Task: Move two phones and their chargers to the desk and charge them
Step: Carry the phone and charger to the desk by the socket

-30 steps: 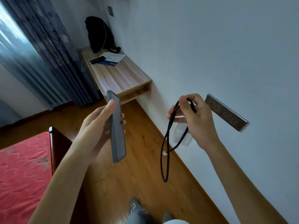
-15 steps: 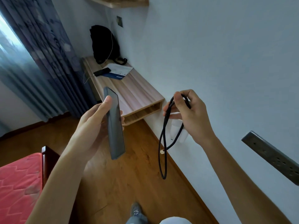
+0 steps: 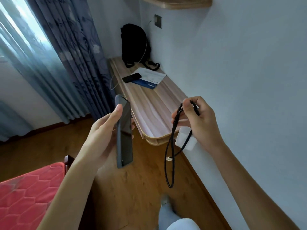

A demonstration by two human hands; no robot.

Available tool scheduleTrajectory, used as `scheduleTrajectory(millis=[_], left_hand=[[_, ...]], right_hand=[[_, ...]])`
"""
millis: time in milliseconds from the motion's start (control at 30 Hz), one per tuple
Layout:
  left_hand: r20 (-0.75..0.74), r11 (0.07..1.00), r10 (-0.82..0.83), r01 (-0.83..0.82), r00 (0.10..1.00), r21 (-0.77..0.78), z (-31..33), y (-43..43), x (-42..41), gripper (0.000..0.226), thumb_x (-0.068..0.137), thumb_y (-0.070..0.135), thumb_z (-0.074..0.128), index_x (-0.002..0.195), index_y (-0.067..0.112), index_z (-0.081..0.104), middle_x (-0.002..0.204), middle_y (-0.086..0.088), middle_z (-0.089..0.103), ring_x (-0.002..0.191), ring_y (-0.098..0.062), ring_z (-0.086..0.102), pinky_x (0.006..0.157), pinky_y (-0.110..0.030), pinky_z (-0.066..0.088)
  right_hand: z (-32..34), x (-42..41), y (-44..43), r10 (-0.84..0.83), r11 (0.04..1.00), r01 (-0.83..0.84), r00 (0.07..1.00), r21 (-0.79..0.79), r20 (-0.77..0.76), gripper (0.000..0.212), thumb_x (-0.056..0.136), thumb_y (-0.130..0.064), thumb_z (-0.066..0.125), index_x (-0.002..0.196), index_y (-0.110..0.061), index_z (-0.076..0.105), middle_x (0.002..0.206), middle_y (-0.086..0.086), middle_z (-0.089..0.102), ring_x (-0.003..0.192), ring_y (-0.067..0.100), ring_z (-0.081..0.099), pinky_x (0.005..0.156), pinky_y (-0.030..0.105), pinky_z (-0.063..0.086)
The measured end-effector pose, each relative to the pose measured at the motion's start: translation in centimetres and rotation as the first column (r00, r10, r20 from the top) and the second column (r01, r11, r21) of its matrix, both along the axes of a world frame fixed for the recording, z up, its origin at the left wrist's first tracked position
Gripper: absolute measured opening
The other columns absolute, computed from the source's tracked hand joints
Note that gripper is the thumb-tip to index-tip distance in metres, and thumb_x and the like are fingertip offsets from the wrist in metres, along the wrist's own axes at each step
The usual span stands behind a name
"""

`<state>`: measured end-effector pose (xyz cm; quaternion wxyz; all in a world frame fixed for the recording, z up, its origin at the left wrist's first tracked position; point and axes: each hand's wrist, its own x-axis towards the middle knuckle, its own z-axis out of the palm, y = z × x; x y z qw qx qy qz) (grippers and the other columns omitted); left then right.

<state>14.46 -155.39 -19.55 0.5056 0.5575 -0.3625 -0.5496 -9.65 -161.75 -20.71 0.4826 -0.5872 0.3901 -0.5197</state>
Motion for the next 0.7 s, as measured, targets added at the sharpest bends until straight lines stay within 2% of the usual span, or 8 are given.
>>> scheduleTrajectory(millis=[67,133,400,567,700], left_hand=[[-0.037,0.999,0.033,-0.033,0.999,0.019,-0.9,-2.0,1.9,0.059,0.082,0.058,0.063,0.119,0.012,0.069,0.119,-0.02,0.07,0.103,-0.03,0.069,0.098,-0.051,0.052],[-0.054,0.997,0.062,-0.059,0.997,0.05,-1.6,-4.3,3.8,0.065,0.083,0.059,0.06,0.125,0.01,0.064,0.119,-0.018,0.071,0.105,-0.031,0.069,0.1,-0.053,0.051],[-0.052,0.985,0.142,-0.136,0.988,0.105,-3.7,-16.5,10.9,0.074,0.068,0.069,0.067,0.113,0.011,0.071,0.109,-0.015,0.076,0.104,-0.034,0.072,0.091,-0.052,0.055],[-0.053,0.984,0.105,-0.096,0.993,0.153,-3.9,-25.5,14.2,0.086,0.051,0.08,0.075,0.101,0.011,0.079,0.108,-0.018,0.076,0.102,-0.038,0.072,0.097,-0.062,0.051],[-0.106,0.986,0.06,-0.043,0.992,0.16,-4.5,-31.7,15.8,0.076,0.06,0.081,0.071,0.099,0.016,0.08,0.112,-0.02,0.074,0.104,-0.039,0.071,0.096,-0.06,0.052]], right_hand=[[-0.6,2.0,-2.5,0.032,0.999,-0.032,0.999,0.001,-0.009,0.033,0.095,-0.043,0.051,0.098,-0.011,0.053,0.08,0.003,0.075,0.074,0.021,0.075,0.064,0.027,0.06],[-1.3,4.0,-5.2,0.056,0.998,-0.056,0.998,0.006,-0.009,0.031,0.096,-0.043,0.051,0.098,-0.012,0.053,0.079,0.003,0.075,0.073,0.022,0.075,0.064,0.028,0.06],[-3.0,11.3,-17.7,0.093,0.995,-0.094,0.996,0.039,0.011,0.027,0.099,-0.037,0.05,0.098,-0.01,0.052,0.076,0.004,0.073,0.068,0.022,0.073,0.063,0.026,0.058],[-2.9,15.0,-25.7,0.072,0.996,-0.074,0.997,0.056,0.025,0.032,0.101,-0.031,0.048,0.099,0.0,0.05,0.067,0.003,0.068,0.058,0.02,0.066,0.059,0.031,0.058],[-3.1,16.8,-30.8,0.075,0.994,-0.075,0.997,0.081,0.0,0.035,0.097,-0.04,0.05,0.097,-0.005,0.049,0.063,0.001,0.065,0.052,0.017,0.062,0.054,0.03,0.055]])
